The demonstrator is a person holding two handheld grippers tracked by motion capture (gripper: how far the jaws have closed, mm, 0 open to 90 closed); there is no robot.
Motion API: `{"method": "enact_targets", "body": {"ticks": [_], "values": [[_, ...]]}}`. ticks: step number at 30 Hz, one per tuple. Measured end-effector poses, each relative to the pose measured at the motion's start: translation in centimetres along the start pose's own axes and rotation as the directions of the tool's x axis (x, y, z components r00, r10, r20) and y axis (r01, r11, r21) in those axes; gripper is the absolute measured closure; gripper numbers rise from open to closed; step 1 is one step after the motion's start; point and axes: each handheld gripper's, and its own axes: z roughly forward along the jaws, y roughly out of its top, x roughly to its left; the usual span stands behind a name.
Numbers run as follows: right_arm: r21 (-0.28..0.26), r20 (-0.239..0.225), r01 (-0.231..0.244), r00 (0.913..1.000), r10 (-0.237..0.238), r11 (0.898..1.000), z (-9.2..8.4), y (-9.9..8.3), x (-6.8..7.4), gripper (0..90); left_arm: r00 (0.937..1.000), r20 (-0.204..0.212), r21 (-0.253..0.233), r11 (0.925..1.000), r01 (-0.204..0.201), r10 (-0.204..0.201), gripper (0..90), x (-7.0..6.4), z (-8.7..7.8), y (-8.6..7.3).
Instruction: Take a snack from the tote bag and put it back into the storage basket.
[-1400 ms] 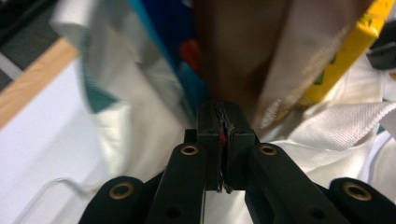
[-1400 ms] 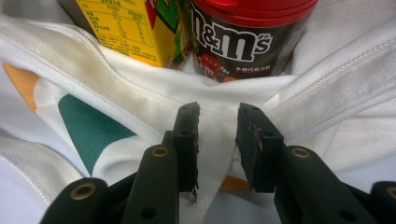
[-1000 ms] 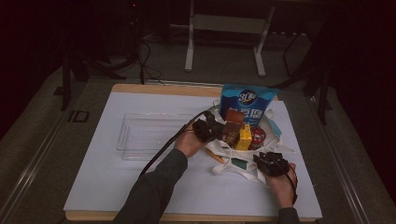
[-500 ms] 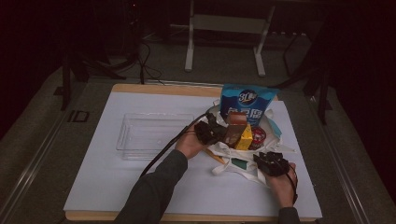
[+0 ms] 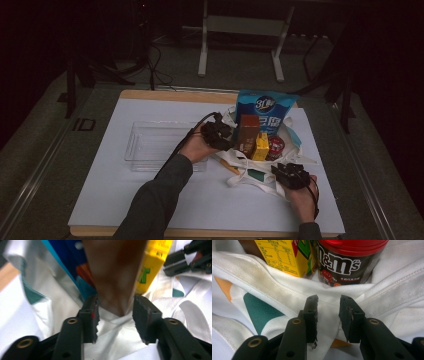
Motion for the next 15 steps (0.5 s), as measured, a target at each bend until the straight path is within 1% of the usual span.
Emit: {"method": "enact_targets", "body": {"ticks": [2,6,9,13,14,15], "values": [[0.0,-0.004,-0.003,1.0,0.003,1.0,0.0,0.0,0.0,67.7,1.0,-0.004,-0.024,0.9997,0.001,-0.001,49.9,0.2,-0.4,0.3],[-0.002,-0.005,-0.004,1.0,0.004,1.0,0.0,0.0,-0.1,67.6,0.9997,0.023,-0.065,0.9979,0.003,-0.002,43.6,0.7,-1.1,1.3],[-0.004,-0.002,-0.003,1.0,0.003,1.0,0.0,-0.1,0.0,67.5,0.9993,0.036,-0.085,0.9963,-0.009,0.012,39.3,1.1,-1.4,2.1],[-0.007,-0.005,-0.007,1.0,0.007,1.0,0.0,-0.1,-0.1,67.3,0.9975,0.057,-0.11,0.9933,-0.036,0.042,33.5,1.1,-1.5,3.0],[-0.007,-0.006,-0.007,1.0,0.007,1.0,0.0,-0.1,-0.1,67.3,0.9971,0.061,-0.117,0.9924,-0.037,0.045,32.6,1.2,-1.5,3.1],[-0.006,-0.006,-0.007,1.0,0.007,1.0,0.0,-0.1,-0.1,67.3,0.9969,0.069,-0.124,0.9919,-0.03,0.039,30.9,1.3,-1.5,3.2]]}}
